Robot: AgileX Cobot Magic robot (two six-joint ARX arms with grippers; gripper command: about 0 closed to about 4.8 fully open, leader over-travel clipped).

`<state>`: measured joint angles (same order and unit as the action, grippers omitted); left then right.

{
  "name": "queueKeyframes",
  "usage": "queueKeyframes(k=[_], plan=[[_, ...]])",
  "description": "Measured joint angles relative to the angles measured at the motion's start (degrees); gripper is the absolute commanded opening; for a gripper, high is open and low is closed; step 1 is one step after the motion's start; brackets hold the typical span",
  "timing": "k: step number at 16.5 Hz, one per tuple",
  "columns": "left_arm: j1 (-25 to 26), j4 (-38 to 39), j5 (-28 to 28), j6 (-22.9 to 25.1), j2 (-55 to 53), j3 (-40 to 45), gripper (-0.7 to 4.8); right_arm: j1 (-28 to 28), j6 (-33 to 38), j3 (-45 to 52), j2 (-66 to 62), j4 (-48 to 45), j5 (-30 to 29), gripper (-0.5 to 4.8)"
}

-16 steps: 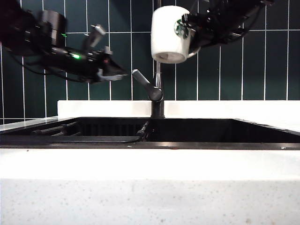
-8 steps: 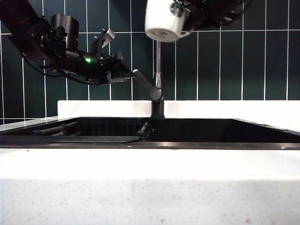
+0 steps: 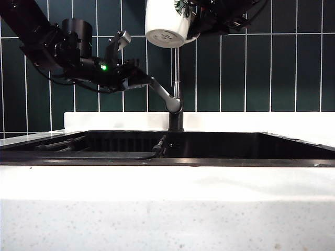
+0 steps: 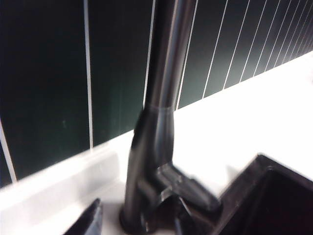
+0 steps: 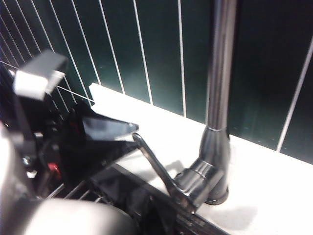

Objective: Pick up the mug next to the sink, go to the faucet to get some water, pour the water into the sink, and finally put the mug back to its place.

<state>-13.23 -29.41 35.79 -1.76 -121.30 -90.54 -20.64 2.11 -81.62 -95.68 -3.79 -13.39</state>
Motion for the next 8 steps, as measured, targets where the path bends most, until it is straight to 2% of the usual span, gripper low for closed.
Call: queueKeyframes(k=[1, 4, 8], plan=[[0.0, -0.1, 0.1, 0.0, 0.0, -0.3, 1.84, 0.0, -0.2, 0.0, 0.0, 0.0, 0.0, -0.01], [0.0, -1.8, 5.9, 0.0, 0.0, -0.6, 1.84, 0.1, -2.1, 0.0, 0.0, -0.1, 0.2, -0.01], [-0.3, -1.8, 8.4, 0.0, -0.2, -0.7, 1.84, 0.1, -3.3, 0.0, 0.0, 0.9, 1.0, -0.01]])
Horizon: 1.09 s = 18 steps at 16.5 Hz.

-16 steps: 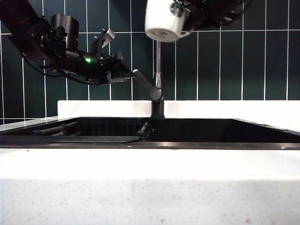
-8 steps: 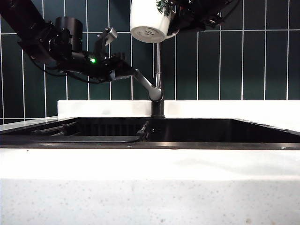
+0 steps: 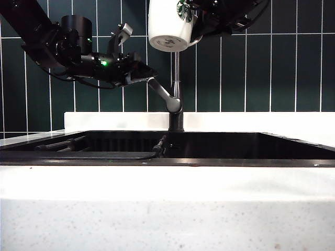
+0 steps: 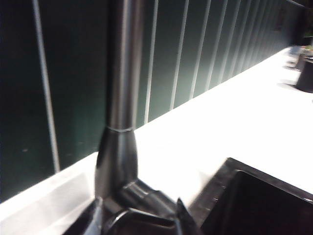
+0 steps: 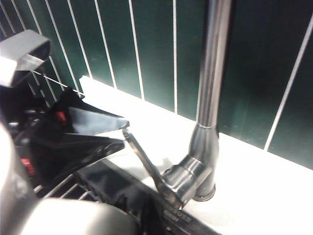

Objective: Pick up the mug next to the sink, go to the faucet to get some water, pour the water into the sink, and finally put the mug back to its place.

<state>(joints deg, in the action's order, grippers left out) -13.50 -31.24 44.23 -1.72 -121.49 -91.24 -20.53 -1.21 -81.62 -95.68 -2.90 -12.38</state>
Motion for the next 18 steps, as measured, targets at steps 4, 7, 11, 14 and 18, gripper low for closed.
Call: queueKeyframes(k=[4, 7, 11, 14, 18], plan=[[0.1, 4.6, 5.4, -0.3, 0.0, 0.0, 1.83, 0.0, -1.7, 0.0, 0.0, 0.0, 0.8, -0.01], [0.1, 7.5, 8.0, -0.3, 0.0, 0.0, 1.83, 0.0, -4.0, 0.0, 0.0, 0.7, 1.8, -0.01], [-0.3, 8.3, 6.7, 1.1, 0.0, 0.0, 1.84, 0.0, -4.7, 0.0, 0.0, 1.5, 2.5, -0.01], [-0.5, 8.4, 0.4, 4.5, 0.0, 0.0, 1.84, 0.0, -5.7, 0.0, 0.0, 1.6, 2.8, -0.01], [-0.6, 8.4, -2.9, 5.8, 0.0, 0.0, 1.84, 0.1, -5.9, 0.0, 0.0, 1.6, 2.8, -0.01]])
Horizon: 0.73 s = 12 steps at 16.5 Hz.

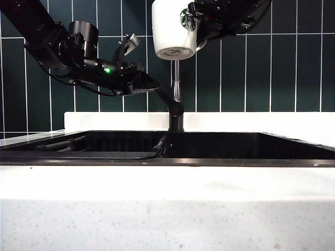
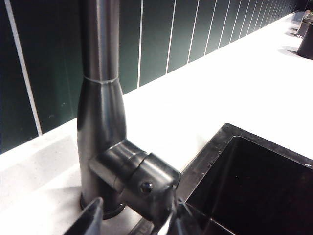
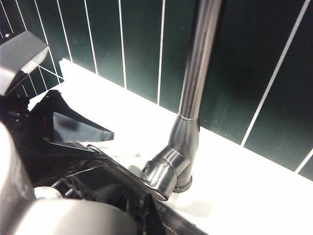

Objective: Pick up the mug next to the sink, go to the faucet to get some water, pour the water into the sink, and finally put the mug back to its place.

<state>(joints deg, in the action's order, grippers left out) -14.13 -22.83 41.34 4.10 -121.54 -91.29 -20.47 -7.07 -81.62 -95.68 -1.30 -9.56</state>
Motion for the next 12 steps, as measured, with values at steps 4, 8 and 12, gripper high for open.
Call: queueKeyframes(k=[4, 8, 12], plan=[[0.0, 0.0, 0.0, 0.0, 0.0, 0.1, 1.84, 0.6, -0.1, 0.0, 0.0, 0.8, 0.1, -0.01], [0.0, 0.0, 0.0, 0.0, 0.0, 0.1, 1.84, 0.7, -0.1, 0.0, 0.0, 0.8, 0.1, -0.01], [0.0, -0.1, -1.3, 0.0, 0.0, 0.1, 1.82, 0.7, -0.1, 0.0, -0.1, 0.9, 0.1, -0.01]])
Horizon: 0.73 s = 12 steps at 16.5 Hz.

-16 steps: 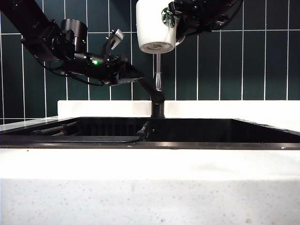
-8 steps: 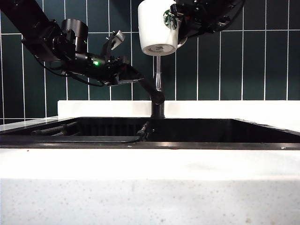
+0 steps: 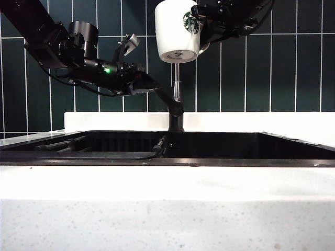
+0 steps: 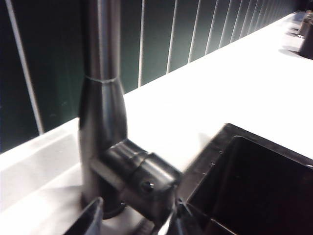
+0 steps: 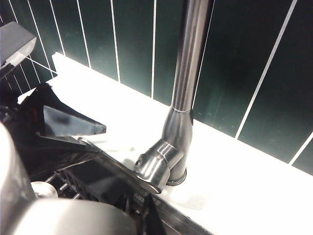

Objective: Pick up the mug next to the sink, go to the faucet to get some water, pour the water into the sink, and finally put the mug back to its place.

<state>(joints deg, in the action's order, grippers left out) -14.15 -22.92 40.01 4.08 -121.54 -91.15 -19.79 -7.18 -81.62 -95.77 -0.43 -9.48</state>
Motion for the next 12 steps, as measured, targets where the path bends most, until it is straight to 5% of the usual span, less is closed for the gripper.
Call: queueKeyframes(k=[4, 8, 12], plan=[[-0.7, -3.4, -11.1, -2.4, 0.1, 0.0, 1.82, 0.1, -0.1, 0.0, 0.0, 0.1, 0.0, -0.01], [0.2, -5.4, -7.3, -7.8, 1.6, 0.0, 1.82, 0.1, -1.8, 0.0, 0.1, 0.4, 2.6, -0.01], [0.4, 7.9, -4.1, -8.8, 11.0, 0.0, 1.78, 2.1, -12.0, 0.0, 2.9, 6.8, 10.7, -0.01]])
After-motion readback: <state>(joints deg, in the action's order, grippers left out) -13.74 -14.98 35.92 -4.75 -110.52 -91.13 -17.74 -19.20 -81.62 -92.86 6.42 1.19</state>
